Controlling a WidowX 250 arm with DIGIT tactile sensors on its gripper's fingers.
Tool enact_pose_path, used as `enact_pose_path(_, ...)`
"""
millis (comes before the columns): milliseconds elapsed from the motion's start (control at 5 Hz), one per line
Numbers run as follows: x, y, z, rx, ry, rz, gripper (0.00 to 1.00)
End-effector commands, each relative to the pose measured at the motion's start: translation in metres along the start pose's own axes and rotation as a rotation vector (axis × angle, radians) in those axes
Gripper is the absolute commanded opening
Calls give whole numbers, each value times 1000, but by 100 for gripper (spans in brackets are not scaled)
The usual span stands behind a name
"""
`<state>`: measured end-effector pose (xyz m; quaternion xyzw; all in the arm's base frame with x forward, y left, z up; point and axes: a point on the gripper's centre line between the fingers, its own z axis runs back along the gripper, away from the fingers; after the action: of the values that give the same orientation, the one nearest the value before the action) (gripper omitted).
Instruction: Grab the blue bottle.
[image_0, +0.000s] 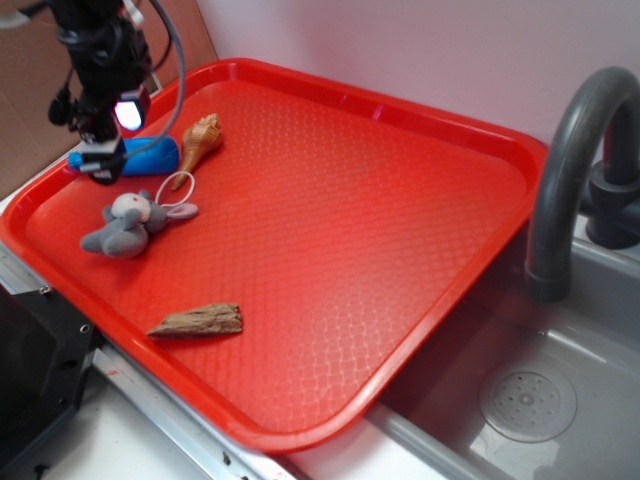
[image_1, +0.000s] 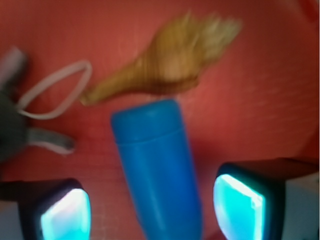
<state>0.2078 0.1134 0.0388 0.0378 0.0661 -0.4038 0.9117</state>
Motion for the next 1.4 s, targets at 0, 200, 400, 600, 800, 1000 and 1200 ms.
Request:
enact_pose_path(0,4,4,-28,10,107,-46,100)
enact_pose_path(200,9,-2,-40,-25,135,-122,0)
enact_pose_path(400,15,-15,-41,33,206,-129,0)
enact_pose_path(600,13,-19,-28,16,114,-94,0)
enact_pose_path(800,6,-18,20,127,120,192,0)
enact_pose_path(1000,2,-24,70,171,35,464,0)
enact_pose_path(1200,-2,-32,121,111,-96,721,0)
